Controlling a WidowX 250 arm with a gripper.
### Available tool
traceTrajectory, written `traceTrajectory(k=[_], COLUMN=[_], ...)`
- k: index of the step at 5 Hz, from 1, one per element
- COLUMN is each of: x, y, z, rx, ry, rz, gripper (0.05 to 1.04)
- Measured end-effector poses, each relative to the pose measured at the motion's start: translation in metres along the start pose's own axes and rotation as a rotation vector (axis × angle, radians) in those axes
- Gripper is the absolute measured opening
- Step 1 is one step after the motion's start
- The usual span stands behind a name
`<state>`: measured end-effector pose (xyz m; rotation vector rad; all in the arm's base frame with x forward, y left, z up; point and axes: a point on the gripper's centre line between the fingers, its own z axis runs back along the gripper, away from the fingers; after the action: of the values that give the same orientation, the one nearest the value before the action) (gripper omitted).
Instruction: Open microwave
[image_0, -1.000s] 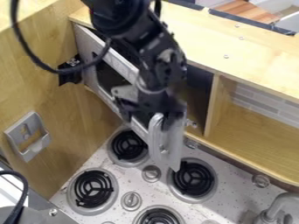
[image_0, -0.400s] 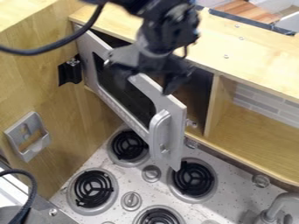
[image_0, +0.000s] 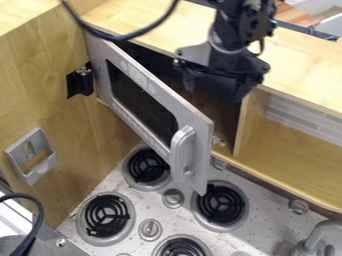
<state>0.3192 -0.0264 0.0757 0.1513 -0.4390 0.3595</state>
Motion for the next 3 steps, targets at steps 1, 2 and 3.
traceTrajectory(k=[1,2,3], x=[0.002,0.001,-0.007], y=[-0.014,-0.02,-0.018], z=[-0.02,-0.037,-0.048], rx=[-0.032,-0.04,-0.024], ry=[0.019,0.038,0.076], rz=[-0.037,-0.048,-0.047], gripper=[0.998,0.998,0.998])
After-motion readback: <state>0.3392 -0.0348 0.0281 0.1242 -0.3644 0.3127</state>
